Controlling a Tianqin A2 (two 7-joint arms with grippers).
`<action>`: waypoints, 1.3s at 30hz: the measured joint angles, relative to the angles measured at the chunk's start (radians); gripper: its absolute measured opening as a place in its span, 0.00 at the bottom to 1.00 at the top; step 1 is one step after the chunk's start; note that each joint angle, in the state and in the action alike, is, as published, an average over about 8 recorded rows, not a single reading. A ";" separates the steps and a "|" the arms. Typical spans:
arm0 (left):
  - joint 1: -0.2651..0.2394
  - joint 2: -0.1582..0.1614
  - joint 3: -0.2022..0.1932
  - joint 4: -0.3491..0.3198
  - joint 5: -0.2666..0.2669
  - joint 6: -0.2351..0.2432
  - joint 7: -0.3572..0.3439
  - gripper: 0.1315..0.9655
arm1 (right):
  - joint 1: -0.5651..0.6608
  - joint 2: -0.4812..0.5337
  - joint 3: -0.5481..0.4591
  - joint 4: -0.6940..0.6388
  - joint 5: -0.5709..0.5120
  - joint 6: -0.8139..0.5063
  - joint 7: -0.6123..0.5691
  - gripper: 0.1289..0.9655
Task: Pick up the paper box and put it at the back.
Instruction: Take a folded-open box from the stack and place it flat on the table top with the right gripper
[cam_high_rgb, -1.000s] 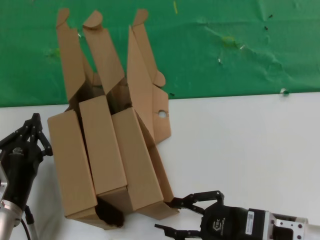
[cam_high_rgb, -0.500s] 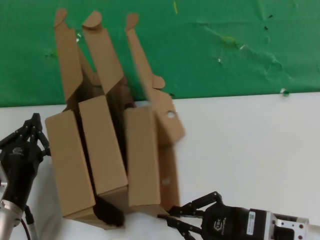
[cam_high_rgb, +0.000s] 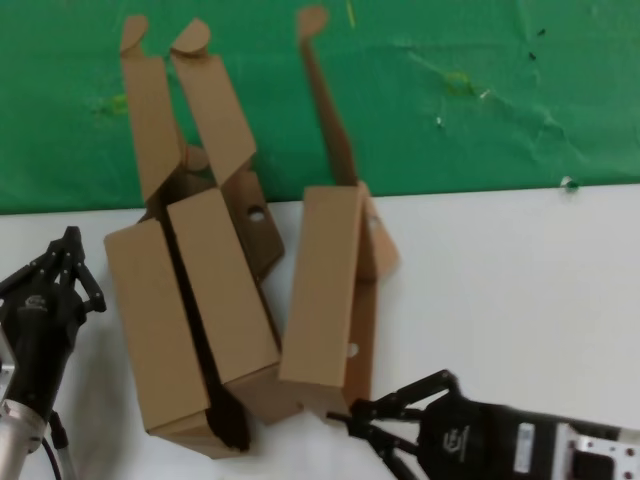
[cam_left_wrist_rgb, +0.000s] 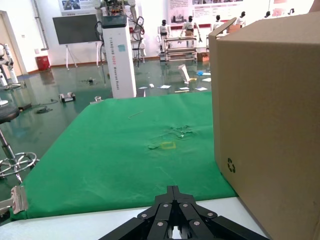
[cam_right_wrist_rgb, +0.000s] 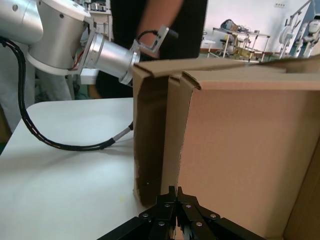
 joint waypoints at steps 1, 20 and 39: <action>0.000 0.000 0.000 0.000 0.000 0.000 0.000 0.01 | -0.010 0.009 0.012 0.011 0.003 0.004 0.000 0.02; 0.000 0.000 0.000 0.000 0.000 0.000 0.000 0.01 | -0.032 0.213 0.239 0.087 0.021 -0.020 0.088 0.02; 0.000 0.000 0.000 0.000 0.000 0.000 0.000 0.01 | 0.635 0.146 -0.039 0.087 -0.736 -0.585 0.787 0.02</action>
